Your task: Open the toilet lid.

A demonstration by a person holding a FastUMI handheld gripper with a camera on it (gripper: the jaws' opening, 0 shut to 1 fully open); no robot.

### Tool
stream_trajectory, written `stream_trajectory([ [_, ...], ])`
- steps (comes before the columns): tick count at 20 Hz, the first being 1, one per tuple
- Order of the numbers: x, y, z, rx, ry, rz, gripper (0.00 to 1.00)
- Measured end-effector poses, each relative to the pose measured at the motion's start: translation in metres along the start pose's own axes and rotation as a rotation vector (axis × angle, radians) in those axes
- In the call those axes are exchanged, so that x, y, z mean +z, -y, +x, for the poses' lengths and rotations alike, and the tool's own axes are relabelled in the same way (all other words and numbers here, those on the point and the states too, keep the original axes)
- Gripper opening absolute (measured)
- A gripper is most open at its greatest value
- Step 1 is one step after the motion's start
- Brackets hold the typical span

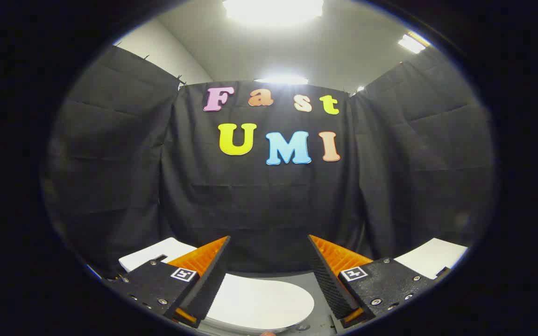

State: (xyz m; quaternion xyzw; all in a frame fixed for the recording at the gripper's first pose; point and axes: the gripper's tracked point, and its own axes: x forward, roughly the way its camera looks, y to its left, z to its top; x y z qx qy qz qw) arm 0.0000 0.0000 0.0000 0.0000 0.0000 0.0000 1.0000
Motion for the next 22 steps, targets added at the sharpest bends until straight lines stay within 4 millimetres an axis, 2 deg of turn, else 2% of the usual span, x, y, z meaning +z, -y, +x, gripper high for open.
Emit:
stream_trajectory([
  [4, 0.003, 0.012, -0.001, -0.021, 0.021, -0.002, 0.96],
  [6, 0.0, 0.021, -0.001, -0.044, 0.015, -0.021, 0.96],
  [13, -0.008, 0.034, -0.001, -0.06, -0.006, 0.004, 0.96],
  [18, -0.002, 0.033, -0.002, -0.049, 0.016, -0.005, 0.96],
  [22, -0.009, 0.03, 0.002, -0.042, 0.013, 0.013, 0.96],
])
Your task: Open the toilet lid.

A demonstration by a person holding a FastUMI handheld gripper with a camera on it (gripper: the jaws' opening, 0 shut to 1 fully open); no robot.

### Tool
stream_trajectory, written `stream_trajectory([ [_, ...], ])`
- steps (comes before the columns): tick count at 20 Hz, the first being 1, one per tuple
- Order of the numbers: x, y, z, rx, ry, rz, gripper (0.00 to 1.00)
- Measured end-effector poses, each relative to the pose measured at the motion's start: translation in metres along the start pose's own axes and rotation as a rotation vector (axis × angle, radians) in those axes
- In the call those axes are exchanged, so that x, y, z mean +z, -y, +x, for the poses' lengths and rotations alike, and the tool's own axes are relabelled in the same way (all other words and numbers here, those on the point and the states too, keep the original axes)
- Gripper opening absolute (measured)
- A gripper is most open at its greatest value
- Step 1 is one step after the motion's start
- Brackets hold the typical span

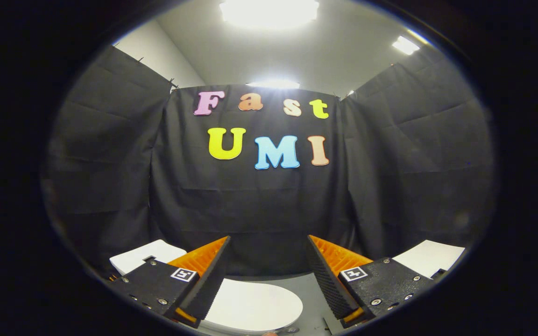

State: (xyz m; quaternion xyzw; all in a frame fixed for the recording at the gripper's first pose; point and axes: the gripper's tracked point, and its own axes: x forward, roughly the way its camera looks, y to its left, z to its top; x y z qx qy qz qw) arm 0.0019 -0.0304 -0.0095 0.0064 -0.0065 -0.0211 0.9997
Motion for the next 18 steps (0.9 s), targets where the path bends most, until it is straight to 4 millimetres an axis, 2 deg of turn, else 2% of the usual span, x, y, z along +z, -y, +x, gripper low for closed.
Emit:
stream_trajectory([
  [5, -0.027, -0.008, 0.012, 0.009, -0.054, 0.1, 0.96],
  [11, -0.057, -0.001, 0.02, -0.008, -0.116, 0.186, 0.95],
  [18, -0.096, 0.037, 0.021, -0.104, -0.187, 0.327, 0.96],
])
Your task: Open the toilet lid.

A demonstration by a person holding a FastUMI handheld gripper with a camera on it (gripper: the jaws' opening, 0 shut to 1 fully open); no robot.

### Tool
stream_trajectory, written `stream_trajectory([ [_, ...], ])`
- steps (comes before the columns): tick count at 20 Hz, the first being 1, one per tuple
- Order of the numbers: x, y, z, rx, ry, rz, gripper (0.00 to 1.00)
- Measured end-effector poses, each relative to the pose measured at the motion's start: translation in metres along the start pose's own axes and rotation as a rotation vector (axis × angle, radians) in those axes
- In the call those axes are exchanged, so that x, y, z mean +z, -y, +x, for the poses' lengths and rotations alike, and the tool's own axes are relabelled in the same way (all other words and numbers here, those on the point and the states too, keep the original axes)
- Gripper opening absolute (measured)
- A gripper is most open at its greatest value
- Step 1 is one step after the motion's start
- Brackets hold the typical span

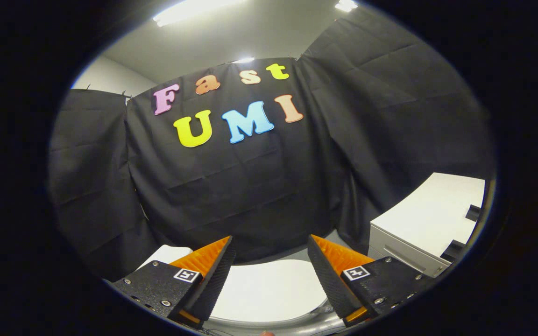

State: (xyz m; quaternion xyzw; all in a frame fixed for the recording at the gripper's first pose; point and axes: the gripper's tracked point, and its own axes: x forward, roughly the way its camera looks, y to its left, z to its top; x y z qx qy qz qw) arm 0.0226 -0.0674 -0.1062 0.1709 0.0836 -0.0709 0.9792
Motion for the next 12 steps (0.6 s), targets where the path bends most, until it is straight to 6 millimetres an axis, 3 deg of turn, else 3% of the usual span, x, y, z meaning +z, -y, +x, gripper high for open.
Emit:
stream_trajectory([
  [12, -0.107, 0.094, 0.019, -0.135, -0.179, 0.272, 0.96],
])
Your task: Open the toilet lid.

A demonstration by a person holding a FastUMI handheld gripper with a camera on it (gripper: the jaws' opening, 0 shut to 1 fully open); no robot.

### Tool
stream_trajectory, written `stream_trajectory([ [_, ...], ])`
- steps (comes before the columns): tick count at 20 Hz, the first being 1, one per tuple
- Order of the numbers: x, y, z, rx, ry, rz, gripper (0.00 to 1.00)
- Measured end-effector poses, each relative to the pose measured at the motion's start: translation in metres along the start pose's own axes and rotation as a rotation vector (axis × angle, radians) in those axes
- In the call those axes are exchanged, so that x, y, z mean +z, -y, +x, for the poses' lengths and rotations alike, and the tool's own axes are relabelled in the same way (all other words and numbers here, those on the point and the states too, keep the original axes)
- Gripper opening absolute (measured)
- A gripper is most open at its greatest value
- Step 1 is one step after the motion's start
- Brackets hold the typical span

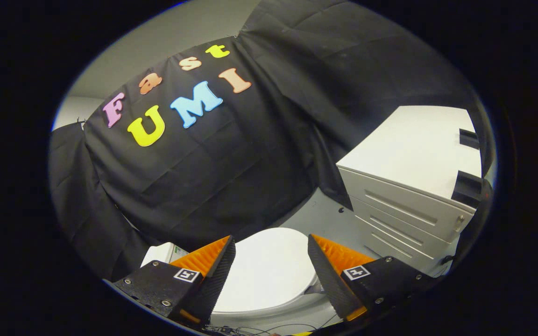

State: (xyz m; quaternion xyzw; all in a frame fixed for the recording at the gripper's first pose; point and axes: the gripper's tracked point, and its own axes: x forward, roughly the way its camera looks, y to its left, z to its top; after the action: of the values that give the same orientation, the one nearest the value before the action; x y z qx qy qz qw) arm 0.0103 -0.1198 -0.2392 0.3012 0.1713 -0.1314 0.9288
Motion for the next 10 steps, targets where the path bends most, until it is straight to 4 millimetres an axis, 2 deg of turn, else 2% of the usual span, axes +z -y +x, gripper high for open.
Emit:
stream_trajectory([
  [4, -0.031, 0.022, 0.013, -0.026, -0.053, 0.022, 0.96],
  [6, -0.052, 0.036, 0.02, -0.049, -0.095, 0.012, 0.96],
  [10, -0.098, 0.066, 0.022, -0.112, -0.19, 0.046, 0.95],
])
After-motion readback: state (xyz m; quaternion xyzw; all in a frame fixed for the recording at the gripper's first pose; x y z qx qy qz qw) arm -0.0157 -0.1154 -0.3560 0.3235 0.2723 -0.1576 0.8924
